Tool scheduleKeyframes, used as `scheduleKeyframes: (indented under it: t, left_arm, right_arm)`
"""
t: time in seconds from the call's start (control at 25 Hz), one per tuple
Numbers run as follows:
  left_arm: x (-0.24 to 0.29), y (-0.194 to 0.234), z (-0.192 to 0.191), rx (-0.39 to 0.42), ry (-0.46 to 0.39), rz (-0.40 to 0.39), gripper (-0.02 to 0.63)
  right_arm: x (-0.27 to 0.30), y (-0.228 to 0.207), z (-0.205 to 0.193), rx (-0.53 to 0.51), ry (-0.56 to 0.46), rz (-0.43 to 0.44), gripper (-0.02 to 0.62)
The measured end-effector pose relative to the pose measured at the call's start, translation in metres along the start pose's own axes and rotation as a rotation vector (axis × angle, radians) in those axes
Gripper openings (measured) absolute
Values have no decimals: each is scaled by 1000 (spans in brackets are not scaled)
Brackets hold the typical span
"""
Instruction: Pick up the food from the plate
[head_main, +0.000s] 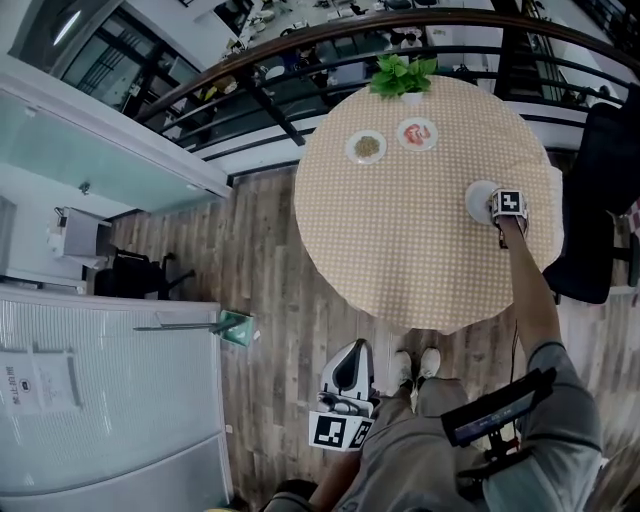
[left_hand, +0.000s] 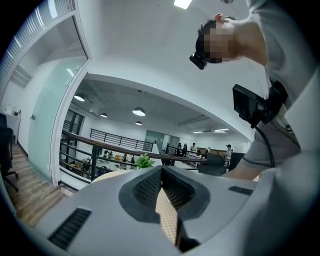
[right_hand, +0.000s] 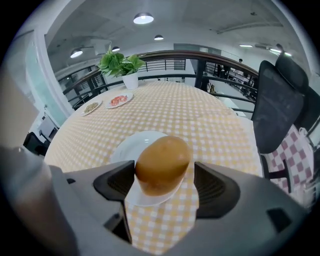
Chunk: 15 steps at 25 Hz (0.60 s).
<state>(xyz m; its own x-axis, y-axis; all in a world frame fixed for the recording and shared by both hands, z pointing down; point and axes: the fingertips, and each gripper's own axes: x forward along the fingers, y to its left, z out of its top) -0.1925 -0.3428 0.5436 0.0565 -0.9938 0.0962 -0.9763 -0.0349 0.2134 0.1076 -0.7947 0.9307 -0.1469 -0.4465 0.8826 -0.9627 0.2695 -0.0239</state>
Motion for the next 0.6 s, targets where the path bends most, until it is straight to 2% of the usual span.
scheduleKeyframes:
  t: [0.44, 0.48, 0.6]
  left_arm:
    - [-3, 0, 0, 7, 5, 21, 9]
    - [-3, 0, 0, 8, 5, 23, 9]
    - [-5, 1, 0, 7, 5, 28, 9]
  right_arm:
    - [5, -3, -2, -46, 28, -17, 356]
    - [5, -4, -2, -64, 33, -21, 302]
    - [3, 2, -4, -97, 27, 8, 299]
